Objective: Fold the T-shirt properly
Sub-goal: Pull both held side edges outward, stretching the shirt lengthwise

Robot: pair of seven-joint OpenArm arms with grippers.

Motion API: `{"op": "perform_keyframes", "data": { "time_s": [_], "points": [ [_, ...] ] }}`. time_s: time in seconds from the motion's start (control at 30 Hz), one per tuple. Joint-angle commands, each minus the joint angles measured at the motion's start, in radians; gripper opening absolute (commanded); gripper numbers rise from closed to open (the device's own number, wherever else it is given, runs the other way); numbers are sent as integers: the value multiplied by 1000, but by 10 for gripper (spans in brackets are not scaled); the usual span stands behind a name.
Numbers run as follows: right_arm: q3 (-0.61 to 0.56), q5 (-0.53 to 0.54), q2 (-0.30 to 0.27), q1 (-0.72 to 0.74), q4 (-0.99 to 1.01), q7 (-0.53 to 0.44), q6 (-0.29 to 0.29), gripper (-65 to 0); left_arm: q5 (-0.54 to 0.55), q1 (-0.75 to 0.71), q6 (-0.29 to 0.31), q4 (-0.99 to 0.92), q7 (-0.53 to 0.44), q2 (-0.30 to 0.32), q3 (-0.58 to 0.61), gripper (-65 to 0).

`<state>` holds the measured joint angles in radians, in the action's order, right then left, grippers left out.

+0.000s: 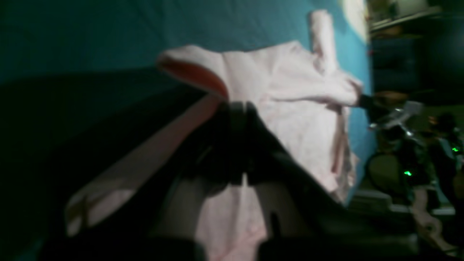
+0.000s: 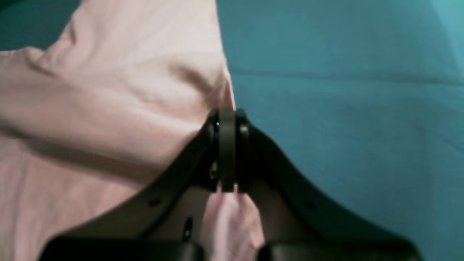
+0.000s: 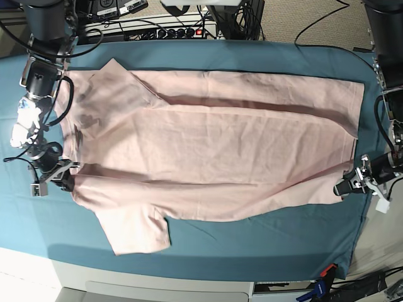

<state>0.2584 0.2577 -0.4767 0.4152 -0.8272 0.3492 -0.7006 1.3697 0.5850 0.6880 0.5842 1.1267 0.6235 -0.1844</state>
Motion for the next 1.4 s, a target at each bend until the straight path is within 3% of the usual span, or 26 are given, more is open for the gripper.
{"op": "perform_keyframes", "data": {
  "time_s": [0.0, 0.1, 0.27, 0.5, 0.73, 0.9, 1.1, 1.27, 1.37],
  "points": [
    [3, 16, -32, 22, -20, -23, 2, -650, 53, 30, 10, 17, 11, 25, -4, -650],
    [3, 31, -47, 8, -20, -18, 2, -650, 114, 29, 10, 17, 87, 25, -4, -650],
    [3, 65, -55, -33, -39, -8, 2, -650, 114, 21, 10, 17, 176, 34, -4, -650],
    [3, 68, -55, -105, -150, 2, 2, -650, 114, -6, 10, 18, 183, 69, -19, -650],
    [3, 70, -52, -161, -253, 51, 2, -650, 114, -26, 10, 21, 236, 79, -195, -650],
    [3, 146, -52, -172, -261, 111, 2, -650, 114, -66, 10, 21, 243, 96, -226, -650],
    [3, 158, -53, -172, -261, 143, 2, -650, 114, -126, 10, 28, 247, 108, -226, -650],
    [6, 287, -53, -175, -269, 283, 2, -650, 114, -180, 10, 89, 270, 112, -226, -650],
    [16, 311, -53, -196, -300, 300, 2, -650, 114, -212, 10, 141, 270, 111, -226, -650]
  ]
}}
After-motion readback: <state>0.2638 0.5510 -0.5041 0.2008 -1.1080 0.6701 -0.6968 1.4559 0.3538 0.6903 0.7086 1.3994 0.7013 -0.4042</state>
